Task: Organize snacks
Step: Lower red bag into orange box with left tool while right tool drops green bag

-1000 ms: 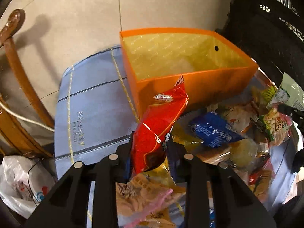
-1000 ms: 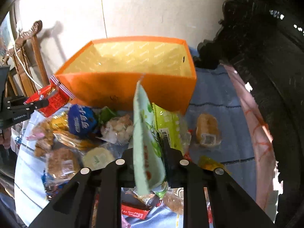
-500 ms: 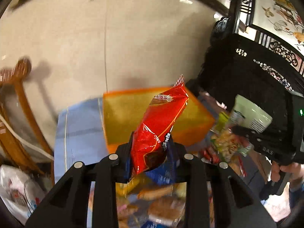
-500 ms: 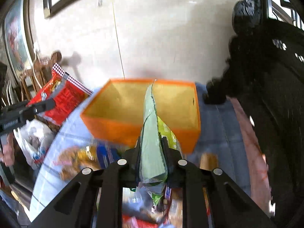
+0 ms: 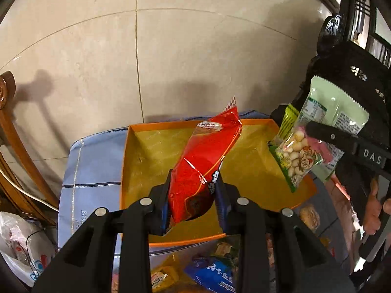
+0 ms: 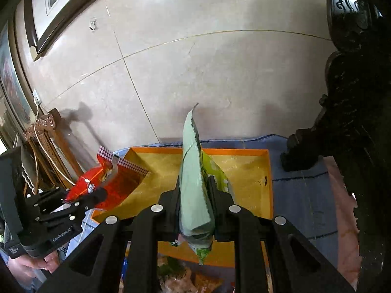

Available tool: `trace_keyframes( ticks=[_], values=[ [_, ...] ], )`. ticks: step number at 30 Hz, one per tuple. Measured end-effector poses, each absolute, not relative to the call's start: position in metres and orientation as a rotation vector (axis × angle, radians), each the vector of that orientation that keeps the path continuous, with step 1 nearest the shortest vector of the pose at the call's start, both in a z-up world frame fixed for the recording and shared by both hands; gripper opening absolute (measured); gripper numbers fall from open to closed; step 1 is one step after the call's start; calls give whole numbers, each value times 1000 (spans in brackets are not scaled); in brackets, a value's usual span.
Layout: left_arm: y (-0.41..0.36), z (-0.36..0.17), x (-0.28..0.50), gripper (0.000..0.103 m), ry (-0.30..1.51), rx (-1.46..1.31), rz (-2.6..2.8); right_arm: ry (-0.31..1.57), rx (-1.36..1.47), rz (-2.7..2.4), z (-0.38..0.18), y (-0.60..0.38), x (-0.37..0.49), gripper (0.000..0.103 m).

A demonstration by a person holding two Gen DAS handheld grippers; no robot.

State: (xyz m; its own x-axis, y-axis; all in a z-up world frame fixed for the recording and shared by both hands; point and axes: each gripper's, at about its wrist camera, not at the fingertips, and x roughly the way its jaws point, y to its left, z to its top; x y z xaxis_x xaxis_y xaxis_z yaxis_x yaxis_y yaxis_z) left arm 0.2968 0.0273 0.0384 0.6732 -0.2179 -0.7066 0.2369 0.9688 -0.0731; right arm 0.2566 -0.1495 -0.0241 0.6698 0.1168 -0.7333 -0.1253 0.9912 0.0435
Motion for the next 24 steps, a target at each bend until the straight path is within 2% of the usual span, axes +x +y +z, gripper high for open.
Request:
trace_keyframes(
  ticks=[6, 10, 14, 18, 20, 24],
  values=[
    [48, 43, 275, 29, 791, 5, -255, 833, -6, 127, -28, -148, 227, 18],
    [47, 49, 245, 29, 775, 73, -263, 876, -2, 133, -35, -149, 158, 19],
    [47, 49, 234, 29, 780, 49, -273, 962, -58, 114, -63, -144, 107, 19],
    [44, 47, 227, 29, 793, 31, -280, 1026, 27, 109, -86, -153, 87, 19],
    [40, 46, 223, 29, 793, 31, -290, 1013, -21, 56, -92, -154, 82, 13],
    [35, 48, 221, 29, 780, 46, -301, 993, -9, 66, -88, -155, 75, 9]
  ],
)
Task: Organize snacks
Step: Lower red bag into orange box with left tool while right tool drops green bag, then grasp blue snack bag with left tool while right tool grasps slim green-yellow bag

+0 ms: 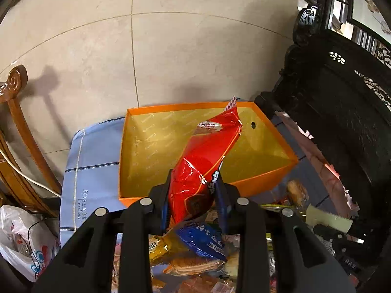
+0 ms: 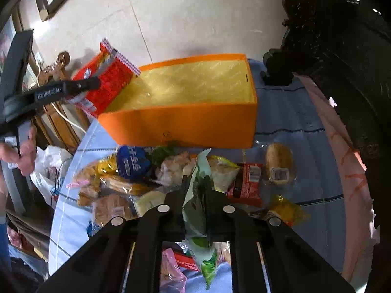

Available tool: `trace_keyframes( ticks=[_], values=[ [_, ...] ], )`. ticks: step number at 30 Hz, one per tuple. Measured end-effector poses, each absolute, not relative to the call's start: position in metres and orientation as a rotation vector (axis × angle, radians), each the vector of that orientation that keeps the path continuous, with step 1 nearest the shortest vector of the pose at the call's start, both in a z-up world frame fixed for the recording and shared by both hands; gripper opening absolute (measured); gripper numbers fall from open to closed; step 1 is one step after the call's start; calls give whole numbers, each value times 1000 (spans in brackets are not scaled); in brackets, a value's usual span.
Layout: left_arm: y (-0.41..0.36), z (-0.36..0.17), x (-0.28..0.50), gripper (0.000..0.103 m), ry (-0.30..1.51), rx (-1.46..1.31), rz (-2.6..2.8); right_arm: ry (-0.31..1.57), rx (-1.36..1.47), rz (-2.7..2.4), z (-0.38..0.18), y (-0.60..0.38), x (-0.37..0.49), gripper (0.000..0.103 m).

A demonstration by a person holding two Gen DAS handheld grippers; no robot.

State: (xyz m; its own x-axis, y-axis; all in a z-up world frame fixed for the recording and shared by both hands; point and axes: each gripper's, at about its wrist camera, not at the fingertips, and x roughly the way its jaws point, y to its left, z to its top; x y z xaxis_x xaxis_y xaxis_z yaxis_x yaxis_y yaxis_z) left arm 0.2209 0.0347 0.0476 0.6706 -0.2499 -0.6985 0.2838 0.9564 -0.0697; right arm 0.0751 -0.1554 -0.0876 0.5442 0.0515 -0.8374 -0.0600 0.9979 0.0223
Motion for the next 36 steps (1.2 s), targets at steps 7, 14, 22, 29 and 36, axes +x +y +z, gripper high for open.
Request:
trace_keyframes(
  ticks=[7, 14, 22, 29, 36],
  values=[
    [43, 52, 218, 29, 773, 28, -289, 930, 22, 71, -58, -161, 80, 6],
    [41, 63, 239, 29, 774, -11, -255, 756, -7, 122, 6, -145, 154, 6],
    [25, 64, 287, 29, 775, 24, -218, 812, -7, 152, -4, -125, 263, 6],
    [35, 50, 298, 99, 773, 80, -126, 777, -160, 31, -19, -121, 268, 99],
    [59, 28, 249, 99, 803, 88, -206, 859, -190, 83, -23, -148, 199, 99]
  ],
)
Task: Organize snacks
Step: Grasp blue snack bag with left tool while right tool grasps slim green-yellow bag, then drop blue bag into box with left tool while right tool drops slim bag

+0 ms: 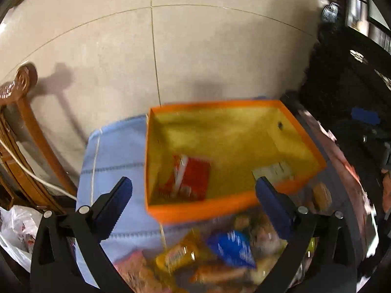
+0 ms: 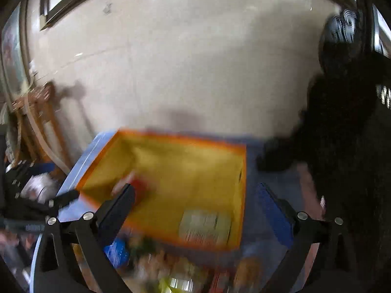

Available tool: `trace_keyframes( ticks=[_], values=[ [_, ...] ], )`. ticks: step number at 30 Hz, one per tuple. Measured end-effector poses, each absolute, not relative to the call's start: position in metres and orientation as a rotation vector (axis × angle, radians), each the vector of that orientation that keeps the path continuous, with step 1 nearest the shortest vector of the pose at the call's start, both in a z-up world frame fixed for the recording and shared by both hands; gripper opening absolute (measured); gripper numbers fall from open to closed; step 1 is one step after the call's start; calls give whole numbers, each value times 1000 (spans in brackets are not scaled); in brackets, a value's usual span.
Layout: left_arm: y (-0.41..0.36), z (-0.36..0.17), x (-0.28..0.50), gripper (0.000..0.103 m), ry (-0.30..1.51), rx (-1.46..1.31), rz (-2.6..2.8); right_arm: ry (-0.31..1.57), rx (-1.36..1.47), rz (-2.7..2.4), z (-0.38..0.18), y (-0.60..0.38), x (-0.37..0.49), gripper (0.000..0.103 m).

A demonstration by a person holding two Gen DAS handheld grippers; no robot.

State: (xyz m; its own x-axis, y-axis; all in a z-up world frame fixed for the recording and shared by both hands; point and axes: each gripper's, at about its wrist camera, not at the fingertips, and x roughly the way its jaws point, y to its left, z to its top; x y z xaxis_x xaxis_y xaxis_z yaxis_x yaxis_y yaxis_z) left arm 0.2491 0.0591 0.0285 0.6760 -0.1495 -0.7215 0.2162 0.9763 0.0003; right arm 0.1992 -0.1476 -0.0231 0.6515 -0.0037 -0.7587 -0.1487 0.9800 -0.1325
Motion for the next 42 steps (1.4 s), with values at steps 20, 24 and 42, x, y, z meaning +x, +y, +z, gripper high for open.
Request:
trace_keyframes(
  ticks=[20, 24, 42],
  values=[
    [12, -128, 227, 59, 962, 260, -385, 1228, 46, 3, -193, -174, 159, 27],
    [14, -122, 229, 45, 995, 204, -386, 1202, -32, 18, -174, -157, 157, 20],
    [27, -5, 173, 44, 802, 123, -418, 954, 0, 82, -49, -162, 116, 18]
  ],
)
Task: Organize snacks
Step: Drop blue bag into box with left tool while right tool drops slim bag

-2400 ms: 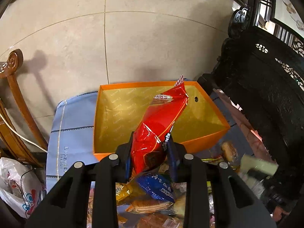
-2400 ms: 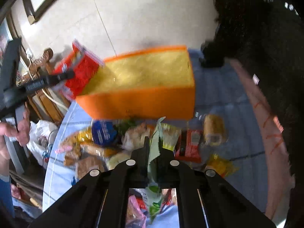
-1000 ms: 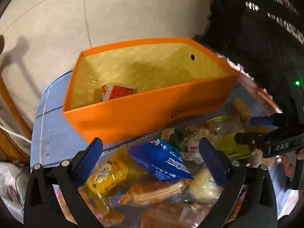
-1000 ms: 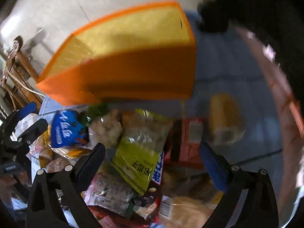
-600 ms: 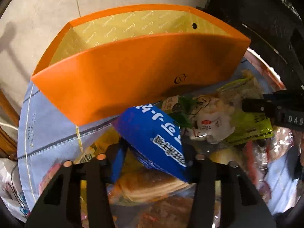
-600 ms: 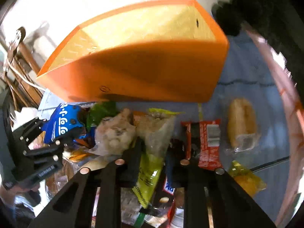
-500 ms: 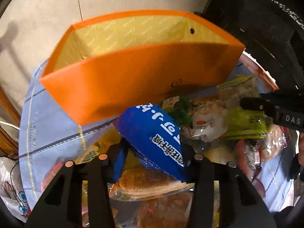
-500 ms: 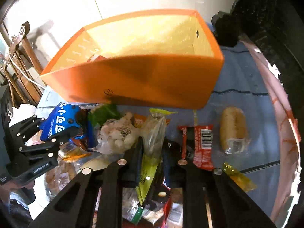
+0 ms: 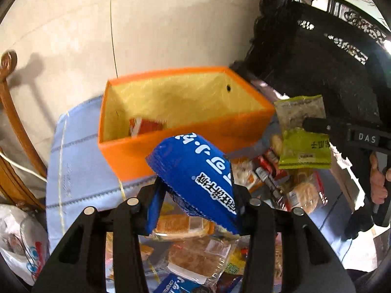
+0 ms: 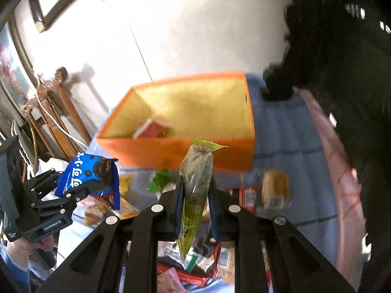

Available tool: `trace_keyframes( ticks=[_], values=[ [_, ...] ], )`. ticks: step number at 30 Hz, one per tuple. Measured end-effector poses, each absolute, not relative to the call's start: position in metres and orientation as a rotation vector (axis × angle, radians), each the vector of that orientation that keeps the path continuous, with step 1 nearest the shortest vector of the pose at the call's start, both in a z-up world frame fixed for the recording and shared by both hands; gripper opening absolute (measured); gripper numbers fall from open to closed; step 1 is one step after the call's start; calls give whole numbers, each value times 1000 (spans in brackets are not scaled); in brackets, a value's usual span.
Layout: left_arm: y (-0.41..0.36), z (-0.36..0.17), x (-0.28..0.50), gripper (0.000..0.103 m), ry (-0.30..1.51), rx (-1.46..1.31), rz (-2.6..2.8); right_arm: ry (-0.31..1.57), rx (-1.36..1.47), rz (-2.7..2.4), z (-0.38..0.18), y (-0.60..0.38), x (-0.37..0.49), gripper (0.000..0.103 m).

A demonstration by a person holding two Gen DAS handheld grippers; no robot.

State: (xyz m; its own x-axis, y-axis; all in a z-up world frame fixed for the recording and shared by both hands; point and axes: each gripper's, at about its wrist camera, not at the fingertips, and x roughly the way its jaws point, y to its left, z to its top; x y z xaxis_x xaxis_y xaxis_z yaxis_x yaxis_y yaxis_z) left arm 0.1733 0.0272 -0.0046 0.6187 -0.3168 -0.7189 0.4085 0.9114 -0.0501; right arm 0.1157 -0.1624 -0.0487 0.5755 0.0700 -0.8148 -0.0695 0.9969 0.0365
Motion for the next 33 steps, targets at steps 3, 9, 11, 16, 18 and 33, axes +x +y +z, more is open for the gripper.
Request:
trace_keyframes(
  ticks=[3, 9, 11, 16, 18, 33],
  values=[
    [34, 6, 181, 44, 792, 110, -400, 907, -5, 105, -31, -158, 118, 18],
    [45, 32, 201, 45, 759, 25, -397, 826, -45, 139, 2, -148, 138, 18],
    [48, 35, 202, 45, 741, 50, -360, 815, -55, 140, 4, -145, 139, 18],
    [48, -2, 195, 44, 844, 16, -362, 845, -21, 190, -4, -142, 137, 18],
    [54, -6, 195, 44, 863, -45, -379, 852, -33, 188, -5, -142, 135, 18],
    [96, 28, 230, 44, 869, -281, -426, 859, 35, 207, -1, -148, 133, 18]
  ],
)
